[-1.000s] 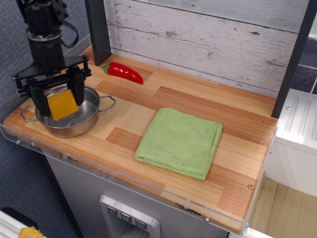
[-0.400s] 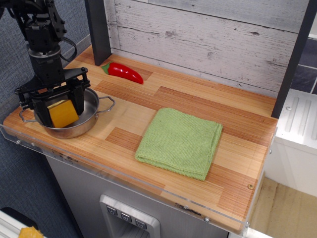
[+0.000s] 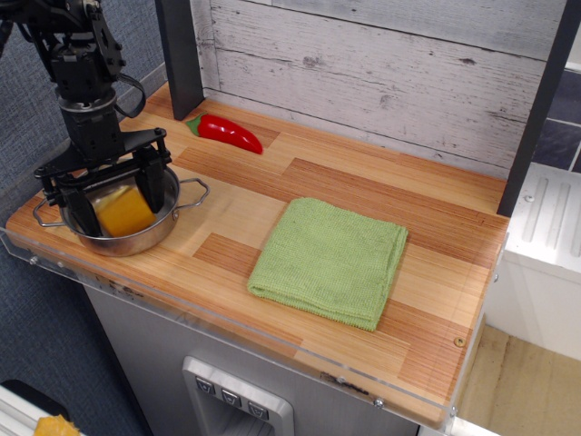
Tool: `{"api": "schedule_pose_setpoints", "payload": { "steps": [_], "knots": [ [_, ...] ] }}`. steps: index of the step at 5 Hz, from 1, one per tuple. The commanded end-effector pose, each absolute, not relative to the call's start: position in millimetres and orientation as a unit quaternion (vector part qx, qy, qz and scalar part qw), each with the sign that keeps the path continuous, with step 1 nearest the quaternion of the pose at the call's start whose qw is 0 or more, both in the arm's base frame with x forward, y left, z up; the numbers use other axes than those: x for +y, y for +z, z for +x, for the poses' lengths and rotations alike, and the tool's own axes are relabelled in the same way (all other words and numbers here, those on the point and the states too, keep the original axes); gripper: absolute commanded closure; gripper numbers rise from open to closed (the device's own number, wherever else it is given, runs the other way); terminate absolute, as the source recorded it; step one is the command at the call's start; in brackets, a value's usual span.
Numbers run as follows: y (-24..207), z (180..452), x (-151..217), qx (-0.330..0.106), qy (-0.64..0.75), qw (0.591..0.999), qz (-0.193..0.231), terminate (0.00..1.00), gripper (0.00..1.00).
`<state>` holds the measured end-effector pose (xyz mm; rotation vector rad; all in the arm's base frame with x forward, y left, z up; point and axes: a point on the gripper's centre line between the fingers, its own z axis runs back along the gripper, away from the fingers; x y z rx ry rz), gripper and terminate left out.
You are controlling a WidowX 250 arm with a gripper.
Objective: Place the cheese wedge inside the pot
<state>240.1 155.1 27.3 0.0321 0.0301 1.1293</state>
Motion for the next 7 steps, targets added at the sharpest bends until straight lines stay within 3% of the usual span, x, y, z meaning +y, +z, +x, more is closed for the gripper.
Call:
{"api": "schedule_pose_setpoints", "payload": {
  "steps": [1, 3, 4, 6, 7],
  "knots": [
    [62.7, 252.2, 152.0, -0.040, 0.544, 0.838, -0.001, 0.00, 0.00],
    [106.4, 268.1, 136.0, -0.063, 0.493, 0.867, 0.027, 0.00, 0.00],
    [126.4, 287.7, 123.4, -0.041, 0.395, 0.917, 0.023, 0.00, 0.00],
    [137.1, 323.5, 106.1, -0.087, 0.157, 0.984, -0.004, 0.00, 0.00],
    [144.1, 337.0, 101.6, -0.086, 0.116, 0.989, -0.010, 0.00, 0.00]
  ]
}}
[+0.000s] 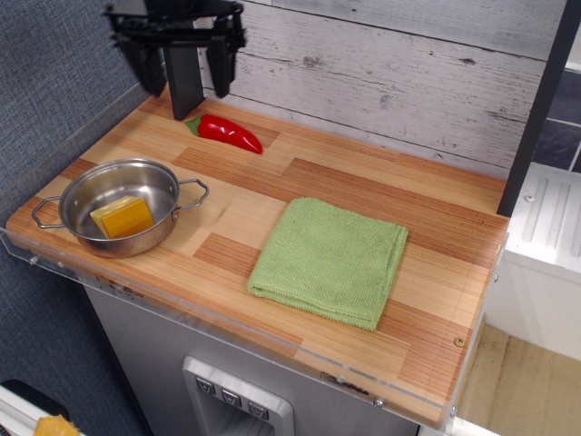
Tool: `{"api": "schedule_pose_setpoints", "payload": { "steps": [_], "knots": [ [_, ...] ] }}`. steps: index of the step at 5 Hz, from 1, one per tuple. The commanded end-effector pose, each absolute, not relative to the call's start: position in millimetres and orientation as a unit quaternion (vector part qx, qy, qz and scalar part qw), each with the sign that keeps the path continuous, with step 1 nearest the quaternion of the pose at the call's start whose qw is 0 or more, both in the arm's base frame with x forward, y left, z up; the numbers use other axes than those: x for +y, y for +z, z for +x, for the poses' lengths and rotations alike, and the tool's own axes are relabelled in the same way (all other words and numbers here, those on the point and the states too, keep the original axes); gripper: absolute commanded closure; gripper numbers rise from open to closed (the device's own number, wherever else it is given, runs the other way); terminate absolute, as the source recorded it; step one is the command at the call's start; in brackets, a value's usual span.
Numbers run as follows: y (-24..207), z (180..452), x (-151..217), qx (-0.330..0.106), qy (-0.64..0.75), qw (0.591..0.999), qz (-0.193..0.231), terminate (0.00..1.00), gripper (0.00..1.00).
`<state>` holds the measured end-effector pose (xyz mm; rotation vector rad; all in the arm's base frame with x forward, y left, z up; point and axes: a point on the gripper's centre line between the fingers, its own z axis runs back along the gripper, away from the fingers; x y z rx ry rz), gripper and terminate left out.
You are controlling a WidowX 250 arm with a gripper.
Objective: Place the cheese wedge inside the pot
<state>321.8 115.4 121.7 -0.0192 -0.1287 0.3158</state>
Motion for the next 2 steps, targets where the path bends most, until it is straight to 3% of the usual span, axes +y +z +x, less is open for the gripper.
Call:
{"api": "schedule_pose_setpoints", "payload": {
  "steps": [1, 2],
  "knots": [
    [147.5, 351.5, 93.7, -0.095, 0.065, 0.993, -0.011, 0.00, 0.00],
    [147.5, 351.5, 93.7, -0.095, 0.065, 0.993, -0.011, 1.00, 0.00]
  ]
}}
